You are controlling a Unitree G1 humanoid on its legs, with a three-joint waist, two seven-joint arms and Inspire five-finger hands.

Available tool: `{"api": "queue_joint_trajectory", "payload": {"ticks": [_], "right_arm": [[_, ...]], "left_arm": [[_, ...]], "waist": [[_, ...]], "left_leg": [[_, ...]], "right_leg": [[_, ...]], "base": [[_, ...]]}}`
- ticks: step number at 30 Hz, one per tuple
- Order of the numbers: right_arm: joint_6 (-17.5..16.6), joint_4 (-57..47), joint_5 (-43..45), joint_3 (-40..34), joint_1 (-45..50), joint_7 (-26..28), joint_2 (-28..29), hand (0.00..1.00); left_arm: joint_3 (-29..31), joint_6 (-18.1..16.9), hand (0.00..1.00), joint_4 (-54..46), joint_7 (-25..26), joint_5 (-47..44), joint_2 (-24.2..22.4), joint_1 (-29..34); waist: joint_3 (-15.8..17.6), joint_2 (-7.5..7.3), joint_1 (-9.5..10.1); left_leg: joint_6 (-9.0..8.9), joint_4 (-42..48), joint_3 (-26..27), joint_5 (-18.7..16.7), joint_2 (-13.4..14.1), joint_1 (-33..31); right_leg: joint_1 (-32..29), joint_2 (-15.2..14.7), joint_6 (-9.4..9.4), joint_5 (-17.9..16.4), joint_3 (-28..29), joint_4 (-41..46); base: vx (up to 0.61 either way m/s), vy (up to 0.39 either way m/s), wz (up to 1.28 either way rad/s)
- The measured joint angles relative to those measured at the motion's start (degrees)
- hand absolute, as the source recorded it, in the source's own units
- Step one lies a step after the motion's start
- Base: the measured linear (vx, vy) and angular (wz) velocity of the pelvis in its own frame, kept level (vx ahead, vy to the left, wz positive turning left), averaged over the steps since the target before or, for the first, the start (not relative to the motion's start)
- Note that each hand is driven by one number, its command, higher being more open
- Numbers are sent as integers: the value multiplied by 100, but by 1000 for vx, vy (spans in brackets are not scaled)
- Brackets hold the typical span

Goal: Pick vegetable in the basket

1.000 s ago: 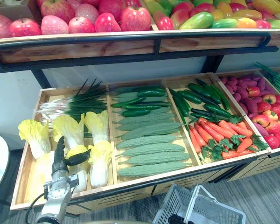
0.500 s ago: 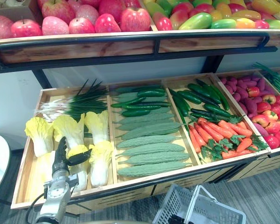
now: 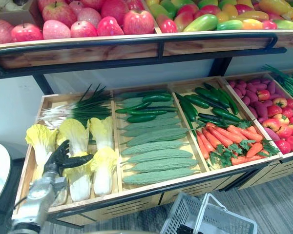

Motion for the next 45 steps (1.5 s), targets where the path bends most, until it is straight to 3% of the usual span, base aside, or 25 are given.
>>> {"api": "queue_joint_trajectory", "payload": {"ticks": [2, 5, 10, 19, 27, 33, 37, 45], "right_arm": [[0, -2, -1, 0, 27, 3, -26, 0], [-8, -14, 0, -1, 60, 12, -31, 0], [-3, -34, -1, 9, 66, 73, -52, 0], [32, -179, 6, 129, 183, 140, -150, 0], [39, -248, 17, 155, 210, 145, -189, 0], [16, -257, 31, 155, 208, 165, -191, 0], [-13, -299, 32, 154, 219, 193, -149, 0], [-16, -395, 32, 154, 194, 228, -132, 0]], "left_arm": [[145, 484, 100, -80, -358, -230, 305, -220], [244, 796, 100, -88, -777, -575, 648, -481], [445, 1027, 100, -88, -1229, -845, 1007, -686], [449, 1333, 100, 133, -1636, -969, 1030, -966], [673, 1641, 100, 574, -1673, -989, 1076, -1148], [840, 1756, 100, 1171, -1331, -725, 1243, -1181], [1187, 1618, 100, 1502, -822, -135, 1243, -1181], [1238, 1520, 100, 1503, -662, -85, 1243, -1290]], "waist": [[-10, 16, 84], [-14, 20, 121], [-28, 46, 144], [-65, 131, 171], [-71, 177, 142], [-73, 196, 141], [-44, 130, 141], [106, 91, 122]], "left_leg": [[-1, 2, 85, -1, 4, 9], [0, 3, 125, -5, 7, 15], [12, 151, 235, -128, 36, 8], [12, 339, 351, -256, 68, -19], [21, 479, 407, -309, 81, -48], [42, 498, 401, -272, 63, -88], [70, 399, 343, -176, 38, -132], [74, 296, 324, -138, -10, -140]], "right_leg": [[-9, 5, -5, 29, 64, -11], [-13, 6, -3, 41, 95, -7], [-12, 7, -4, 42, 188, 14], [-12, 2, -4, 42, 275, 31], [-21, -29, 7, 22, 276, 102], [-134, -60, 25, -20, 259, 254], [-235, -71, 35, -44, 195, 347], [-272, -97, 61, -60, 173, 343]], "base": [[-9, -7, -11], [-18, -16, -6], [-10, -14, -9], [-1, -15, -5], [0, 0, 0], [-22, -8, 0], [-58, -38, 6], [-4, -7, 2]]}}
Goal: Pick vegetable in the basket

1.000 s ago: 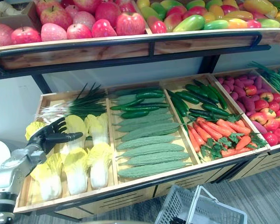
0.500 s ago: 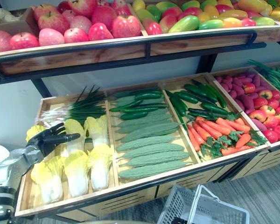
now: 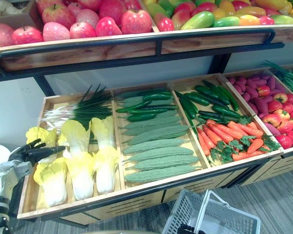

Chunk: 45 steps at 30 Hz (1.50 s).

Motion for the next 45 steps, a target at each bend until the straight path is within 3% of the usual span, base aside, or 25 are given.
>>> {"api": "queue_joint_trajectory", "payload": {"ticks": [8, 19, 30, 31, 34, 38, 45], "right_arm": [[-38, -127, 17, 2, -18, 73, -35, 0], [-36, -264, 23, 79, -271, 109, -47, 0], [-51, -406, 26, 138, -407, 115, -70, 0], [-51, -405, 26, 139, -435, 115, -79, 0], [-51, -407, 26, 140, -494, 116, -78, 0], [-49, -407, 27, 140, -516, 116, -79, 0], [-62, -403, 145, 172, -538, 92, -75, 0]], "left_arm": [[-80, -73, 100, 0, 151, -2, 0, -112], [-928, -224, 100, -31, 208, 215, -98, -676], [-927, -408, 100, -28, 527, 460, -429, -854], [-927, -409, 0, -27, 568, 552, -458, -874], [-923, -388, 0, -28, 644, 746, -477, -917], [-802, -36, 0, 134, 630, 1189, -451, -1153], [-806, 50, 0, 345, 533, 1216, -447, -1317]], "waist": [[177, 35, -29], [513, -77, -32], [816, -64, -83], [842, -60, -83], [845, -63, -80], [860, -68, -82], [878, -78, -125]], "left_leg": [[-8, 15, 31, 5, 9, -31], [12, 373, 205, -180, 87, -284], [43, 695, 267, -359, 173, -441], [46, 716, 274, -364, 177, -453], [49, 756, 285, -362, 185, -576], [52, 771, 284, -358, 189, -589], [50, 741, 290, -353, 170, -577]], "right_leg": [[-70, 6, -1, -1, 34, 41], [-350, 23, -10, 4, 255, 215], [-452, 38, -15, 9, 366, 298], [-466, 38, -15, 10, 375, 310], [-608, 36, -22, 18, 389, 369], [-624, 35, -24, 25, 388, 386], [-621, 26, -21, 27, 393, 375]], "base": [[-5, -4, -1], [-11, -6, -8], [-13, -2, -5], [-33, -1, -4], [-9, -1, -1], [0, 0, 0], [0, 0, 0]]}}
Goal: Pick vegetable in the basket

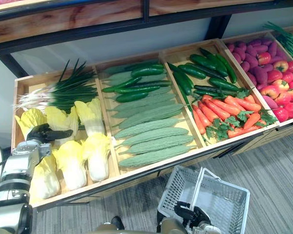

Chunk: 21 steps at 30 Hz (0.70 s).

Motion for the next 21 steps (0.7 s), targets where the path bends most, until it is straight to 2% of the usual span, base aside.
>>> {"api": "queue_joint_trajectory", "payload": {"ticks": [6, 12, 15, 19, 21], "right_arm": [[20, 65, 347, -86, 6, -265, -2, 0], [273, 65, 733, -819, 22, -449, 18, 0], [365, 65, 784, -1175, 142, -439, 30, 0], [413, 65, 783, -1547, 310, -360, 90, 0], [414, 65, 776, -1642, 356, -337, 155, 0]], "left_arm": [[-35, -73, 0, 103, 7, -238, 70, -14], [-132, -76, 0, 55, -171, -728, 353, 42], [-139, -81, 0, -137, -330, -800, 463, 120], [-266, -213, 0, -487, -675, -953, 502, 280], [-325, -232, 0, -713, -815, -1101, 501, 366]], "waist": [[2, 22, -1], [-32, 26, 30], [-190, 11, 95], [-479, 69, 138], [-516, 75, 129]], "left_leg": [[-18, -172, 35, 62, -54, 162], [-9, -252, 33, 101, -110, 322], [-37, -322, 33, 120, -108, 378], [-45, -397, 20, 135, -112, 443], [-45, -429, 10, 135, -115, 555]], "right_leg": [[102, -11, 3, -3, 4, -27], [260, -39, 4, -3, -8, -88], [313, -18, 3, -3, -11, -128], [366, -8, 3, -3, -21, -148], [500, -6, 4, -4, -32, -187]], "base": [[0, 0, 0], [10, 7, 1], [11, 0, 0], [4, 0, 1], [2, 3, 2]]}}
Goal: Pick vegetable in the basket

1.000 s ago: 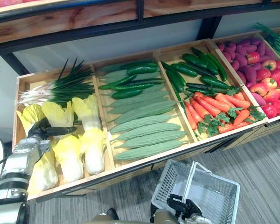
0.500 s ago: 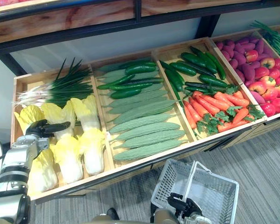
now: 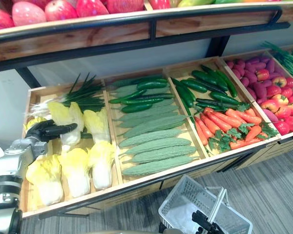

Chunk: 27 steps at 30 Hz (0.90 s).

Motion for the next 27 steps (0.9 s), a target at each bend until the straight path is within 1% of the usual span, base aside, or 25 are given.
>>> {"api": "queue_joint_trajectory", "payload": {"ticks": [1, 4, 6, 11, 14, 18, 23, 27], "right_arm": [[-24, -1, -4, -109, 44, 15, 84, 0], [-31, 0, -4, -128, 88, 26, 128, 0], [-33, 0, -5, -130, 127, 24, 158, 0], [-49, 9, -19, -128, 188, -58, 249, 0], [-49, 52, -24, -111, 186, -93, 280, 0], [-48, 111, -50, -92, 192, -130, 276, 0], [-58, 113, -48, -76, 249, -187, 283, 0], [-117, 112, -44, -23, 285, -197, 294, 0]], "left_arm": [[-18, -6, 0, -255, -130, -148, 0, 117], [-170, -6, 0, -594, -265, -287, 0, 210], [-342, -5, 0, -1032, -367, -451, -5, 383], [-586, 8, 0, -1750, -464, -671, -117, 544], [-710, 124, 0, -2151, -495, -840, -385, 596], [-945, 190, 0, -2352, -372, -965, -626, 669], [-1292, 313, 0, -2795, -314, -1114, -1010, 1043], [-1606, 435, 0, -2813, -338, -1121, -1288, 1079]], "waist": [[-112, -20, -2], [-218, -37, 1], [-347, -42, 3], [-497, -55, 2], [-597, -44, -4], [-669, -17, -11], [-760, 9, -29], [-790, 3, -40]], "left_leg": [[1, -40, -1, -1, -6, -5], [23, -110, -14, 23, -28, 0], [35, -174, -12, 39, -52, 18], [34, -204, -12, 40, -80, 77], [34, -207, -9, 40, -95, 94], [33, -213, -5, 36, -92, 119], [37, -204, 42, 14, -90, 119], [30, -169, 130, -26, -84, 166]], "right_leg": [[6, 0, 1, 0, -4, -36], [13, -9, 3, 2, -25, -57], [23, -20, 16, 12, -32, -82], [115, -40, 37, 27, -40, -169], [149, -52, 49, 39, -37, -213], [181, -48, 45, 48, -37, -243], [189, -47, 60, 86, -5, -301], [197, -44, 66, 90, 72, -295]], "base": [[-37, -1, 2], [-27, -4, 5], [-10, 3, 3], [2, 2, 1], [0, 0, 0], [0, 0, 0], [-4, -4, -2], [-8, -10, -11]]}}
